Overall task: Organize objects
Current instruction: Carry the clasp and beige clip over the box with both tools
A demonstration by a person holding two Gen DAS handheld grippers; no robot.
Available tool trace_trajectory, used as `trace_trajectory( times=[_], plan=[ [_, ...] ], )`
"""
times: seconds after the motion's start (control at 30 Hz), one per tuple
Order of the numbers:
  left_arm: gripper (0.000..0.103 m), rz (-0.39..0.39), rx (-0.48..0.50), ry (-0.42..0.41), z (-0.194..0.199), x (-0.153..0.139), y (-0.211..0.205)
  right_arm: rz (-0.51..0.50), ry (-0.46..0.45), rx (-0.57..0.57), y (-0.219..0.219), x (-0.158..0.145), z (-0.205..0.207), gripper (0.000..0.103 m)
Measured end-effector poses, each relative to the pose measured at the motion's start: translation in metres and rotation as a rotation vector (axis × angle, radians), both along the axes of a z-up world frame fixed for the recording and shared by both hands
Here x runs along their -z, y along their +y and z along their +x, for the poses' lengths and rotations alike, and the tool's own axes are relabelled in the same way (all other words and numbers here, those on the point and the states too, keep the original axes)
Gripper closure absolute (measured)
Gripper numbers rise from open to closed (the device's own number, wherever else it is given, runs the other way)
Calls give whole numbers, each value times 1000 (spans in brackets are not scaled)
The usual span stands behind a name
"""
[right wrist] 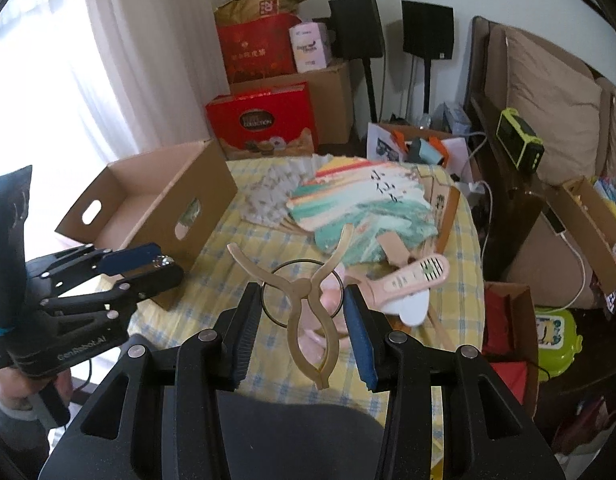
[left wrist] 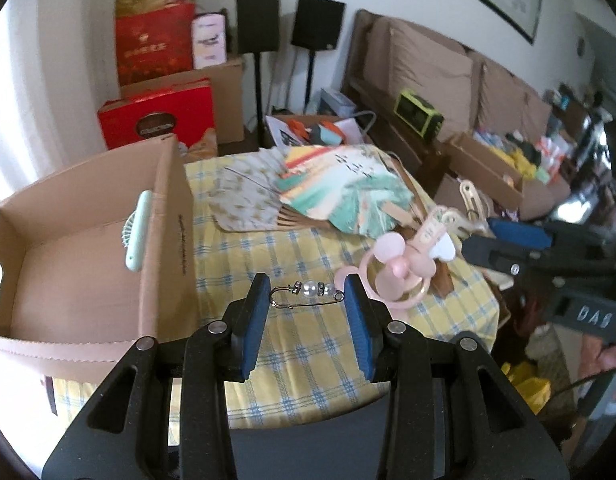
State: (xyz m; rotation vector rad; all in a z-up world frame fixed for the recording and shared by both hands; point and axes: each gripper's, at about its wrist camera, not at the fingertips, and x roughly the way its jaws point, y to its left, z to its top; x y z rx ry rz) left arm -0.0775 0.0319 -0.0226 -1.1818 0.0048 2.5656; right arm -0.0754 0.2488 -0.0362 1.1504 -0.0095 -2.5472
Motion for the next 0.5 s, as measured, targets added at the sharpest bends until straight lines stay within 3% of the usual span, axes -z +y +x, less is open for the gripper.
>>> trace_trajectory(
  times=[0.5],
  plan=[
    [68,30,-92,48,6,-24,-39,0,47,-33,-43,-15,-5,61]
  ],
)
